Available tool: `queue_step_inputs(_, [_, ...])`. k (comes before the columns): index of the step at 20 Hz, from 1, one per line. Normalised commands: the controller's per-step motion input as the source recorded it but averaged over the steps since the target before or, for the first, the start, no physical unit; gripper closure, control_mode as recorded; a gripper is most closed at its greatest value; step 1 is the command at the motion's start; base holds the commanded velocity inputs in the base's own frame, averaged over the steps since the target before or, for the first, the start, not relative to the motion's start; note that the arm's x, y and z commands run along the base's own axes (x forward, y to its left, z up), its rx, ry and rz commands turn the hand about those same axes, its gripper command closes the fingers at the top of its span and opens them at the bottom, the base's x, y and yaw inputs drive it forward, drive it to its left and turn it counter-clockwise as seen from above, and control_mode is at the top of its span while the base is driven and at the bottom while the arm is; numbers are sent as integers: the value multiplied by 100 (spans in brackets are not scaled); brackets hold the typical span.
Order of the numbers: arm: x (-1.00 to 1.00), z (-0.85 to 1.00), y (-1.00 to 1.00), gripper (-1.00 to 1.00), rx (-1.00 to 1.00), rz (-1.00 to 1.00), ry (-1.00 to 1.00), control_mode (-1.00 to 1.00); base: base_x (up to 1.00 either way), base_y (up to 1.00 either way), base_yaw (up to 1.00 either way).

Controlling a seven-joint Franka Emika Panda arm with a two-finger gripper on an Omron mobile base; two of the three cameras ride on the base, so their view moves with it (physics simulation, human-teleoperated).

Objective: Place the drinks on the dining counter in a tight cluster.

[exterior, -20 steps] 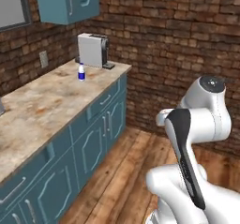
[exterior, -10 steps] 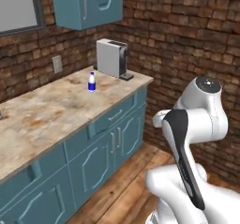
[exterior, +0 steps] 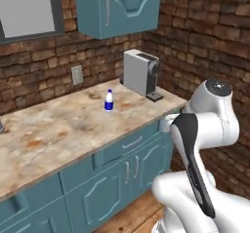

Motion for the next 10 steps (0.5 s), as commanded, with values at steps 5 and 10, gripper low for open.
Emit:
queue_step_inputs(5, [0,0,0,-100,0,0,0,100,91,-46,53])
queue_step_inputs(10, [0,0,0,-100,0,0,0,100,67,-6,53])
